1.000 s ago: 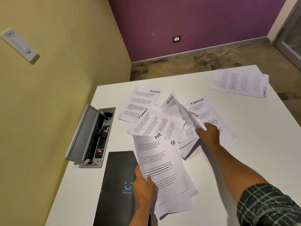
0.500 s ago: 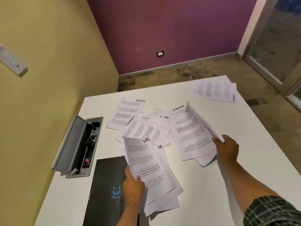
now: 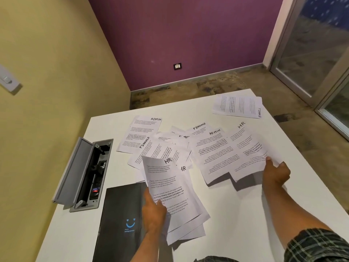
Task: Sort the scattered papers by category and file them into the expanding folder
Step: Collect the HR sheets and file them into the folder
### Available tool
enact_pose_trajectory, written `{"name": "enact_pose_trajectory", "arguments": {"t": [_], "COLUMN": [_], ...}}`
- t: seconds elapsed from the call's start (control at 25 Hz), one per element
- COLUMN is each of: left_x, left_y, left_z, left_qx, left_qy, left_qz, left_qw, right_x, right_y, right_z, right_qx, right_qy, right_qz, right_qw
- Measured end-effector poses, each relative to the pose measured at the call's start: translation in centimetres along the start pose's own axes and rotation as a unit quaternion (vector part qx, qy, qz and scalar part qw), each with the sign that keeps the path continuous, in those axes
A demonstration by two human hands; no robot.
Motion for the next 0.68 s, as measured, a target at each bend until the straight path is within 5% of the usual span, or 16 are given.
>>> {"name": "enact_pose_trajectory", "arguments": {"t": [0.44, 0.68], "left_x": [-1.2, 0.5], "left_y": [-0.2, -1.0], "left_z": [-0.1, -0.4], "left_qx": [-0.007, 0.001], "left_qy": [0.036, 0.074], "left_qz": [-0.005, 0.055], "left_qw": [0.999, 0.996], "right_x": [4.4, 1.5], "right_y": [1.8, 4.5], "right_z": [-1.2, -5.7], "right_qx": [-0.084, 0.056], "right_qy": [-0.296, -0.284], "right_qz": [0.026, -0.031], "right_qw": [0.951, 0.957]}}
Point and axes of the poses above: each hand's wrist, its own y-axis away from the middle knuckle, its own z-axis out of the back of the hand, x = y × z, the point moved 9 cm from there along -y, towards the middle knuckle, and after that the axes turned 10 degrees about -y, right-handed, at the moved point
